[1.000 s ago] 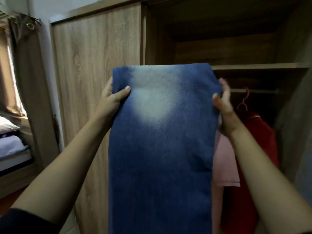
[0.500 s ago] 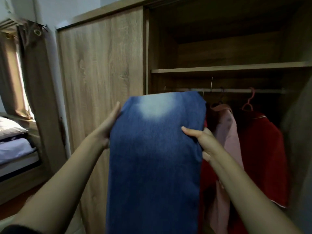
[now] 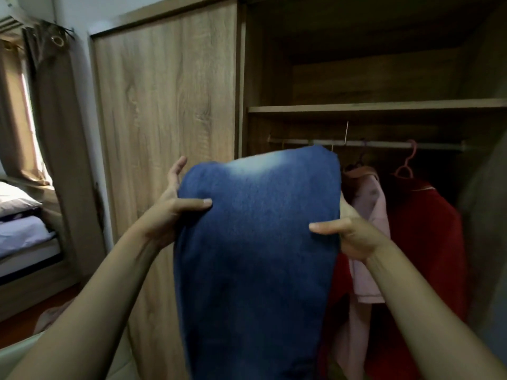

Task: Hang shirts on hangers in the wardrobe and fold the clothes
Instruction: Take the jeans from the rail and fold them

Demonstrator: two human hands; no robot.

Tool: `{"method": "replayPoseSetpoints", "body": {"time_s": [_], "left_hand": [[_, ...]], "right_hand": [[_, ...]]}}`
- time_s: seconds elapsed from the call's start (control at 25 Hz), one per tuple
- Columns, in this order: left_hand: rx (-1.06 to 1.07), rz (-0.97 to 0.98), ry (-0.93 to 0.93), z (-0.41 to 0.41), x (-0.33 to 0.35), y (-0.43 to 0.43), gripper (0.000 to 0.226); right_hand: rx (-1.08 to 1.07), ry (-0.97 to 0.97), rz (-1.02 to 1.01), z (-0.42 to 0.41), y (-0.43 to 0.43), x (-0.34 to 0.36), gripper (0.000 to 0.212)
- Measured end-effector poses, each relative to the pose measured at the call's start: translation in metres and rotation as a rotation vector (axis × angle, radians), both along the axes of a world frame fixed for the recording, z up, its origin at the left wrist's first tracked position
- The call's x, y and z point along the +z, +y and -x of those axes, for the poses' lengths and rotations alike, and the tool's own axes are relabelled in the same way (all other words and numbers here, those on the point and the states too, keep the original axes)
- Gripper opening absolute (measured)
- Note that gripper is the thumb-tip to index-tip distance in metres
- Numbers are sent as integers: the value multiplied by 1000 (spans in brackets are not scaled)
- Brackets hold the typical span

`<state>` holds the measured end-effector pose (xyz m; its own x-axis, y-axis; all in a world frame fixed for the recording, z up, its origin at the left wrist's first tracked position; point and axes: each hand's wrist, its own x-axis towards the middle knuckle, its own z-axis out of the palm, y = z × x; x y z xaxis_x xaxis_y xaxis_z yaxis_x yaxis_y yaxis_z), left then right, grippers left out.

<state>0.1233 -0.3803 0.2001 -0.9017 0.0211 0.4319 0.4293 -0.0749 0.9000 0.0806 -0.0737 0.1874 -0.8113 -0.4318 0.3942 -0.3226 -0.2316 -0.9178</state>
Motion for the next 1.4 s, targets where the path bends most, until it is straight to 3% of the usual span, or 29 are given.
{"method": "replayPoseSetpoints", "body": {"time_s": [0.16, 0.28, 0.36, 0.48, 0.6, 0.68, 0.72, 0.84, 0.92, 1.08, 1.2, 1.28, 1.4], "left_hand": [[113, 234, -127, -1, 12, 10, 83], [252, 342, -222, 3, 14, 8, 70], [331, 303, -216, 7, 17, 6, 54], [275, -25, -181, 9, 22, 7, 17], [218, -179, -171, 6, 29, 5, 26], [54, -175, -198, -3, 37, 1, 20], [-48, -159, -200, -8, 39, -2, 31], [-113, 52, -67, -20, 38, -18, 115], [-166, 172, 46, -26, 33, -19, 144], [-52, 145, 152, -29, 28, -11, 127], [136, 88, 280, -32, 28, -2, 102], [219, 47, 338, -37, 34, -2, 93], [371, 215, 413, -48, 51, -2, 94]], "right_hand": [[-152, 30, -30, -4, -15, 2, 88], [-207, -151, -38, -3, -19, 5, 105], [-163, -219, 21, -6, -15, 5, 107], [-44, -12, -7, -19, -9, 4, 121], [-65, 167, -26, -27, -15, 10, 127], [-157, 184, 44, -28, -24, 14, 117], [-190, 149, 94, -27, -27, 18, 111], [-236, 4, 219, -23, -31, 26, 102], [-252, -44, 261, -23, -31, 31, 101], [-236, 97, 188, -28, -30, 28, 111], [-298, 374, 81, -36, -29, 30, 126], [-395, 580, -29, -41, -31, 35, 123], [-516, 770, -129, -47, -32, 45, 123]]}}
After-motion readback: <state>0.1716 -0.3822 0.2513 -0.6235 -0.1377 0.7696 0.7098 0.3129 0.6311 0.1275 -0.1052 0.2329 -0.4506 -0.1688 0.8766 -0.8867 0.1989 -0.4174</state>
